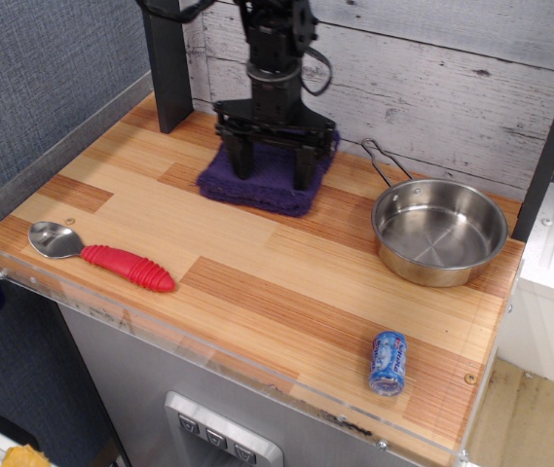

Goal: Move the purple cloth to the upper left corner of the table

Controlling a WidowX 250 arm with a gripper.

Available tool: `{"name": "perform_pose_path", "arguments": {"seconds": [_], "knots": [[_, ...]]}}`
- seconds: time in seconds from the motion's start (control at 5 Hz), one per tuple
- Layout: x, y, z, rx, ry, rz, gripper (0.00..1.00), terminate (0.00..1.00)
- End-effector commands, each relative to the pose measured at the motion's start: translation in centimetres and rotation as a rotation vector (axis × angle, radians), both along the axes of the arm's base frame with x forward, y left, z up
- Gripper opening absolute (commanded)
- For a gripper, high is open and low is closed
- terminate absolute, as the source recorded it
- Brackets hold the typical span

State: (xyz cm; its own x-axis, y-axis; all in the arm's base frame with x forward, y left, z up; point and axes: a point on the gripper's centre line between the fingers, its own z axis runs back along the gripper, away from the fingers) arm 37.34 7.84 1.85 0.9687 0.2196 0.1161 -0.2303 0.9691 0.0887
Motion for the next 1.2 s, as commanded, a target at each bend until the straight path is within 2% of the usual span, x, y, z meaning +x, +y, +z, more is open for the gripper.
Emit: {"name": "perform_pose_path", "arguments": {"seconds": [0.0,0.4,0.8,1.0], "knots": [[-1.1,4.1,1.4,0.035,-0.003,0.101,1.00,0.00],[-1.4,6.0,1.5,0.039,-0.007,0.161,1.00,0.00],[-1.4,5.2,2.1,0.003,-0.042,0.145,1.00,0.00],[-0.9,4.1,3.5,-0.009,-0.068,0.132,1.00,0.00]]}}
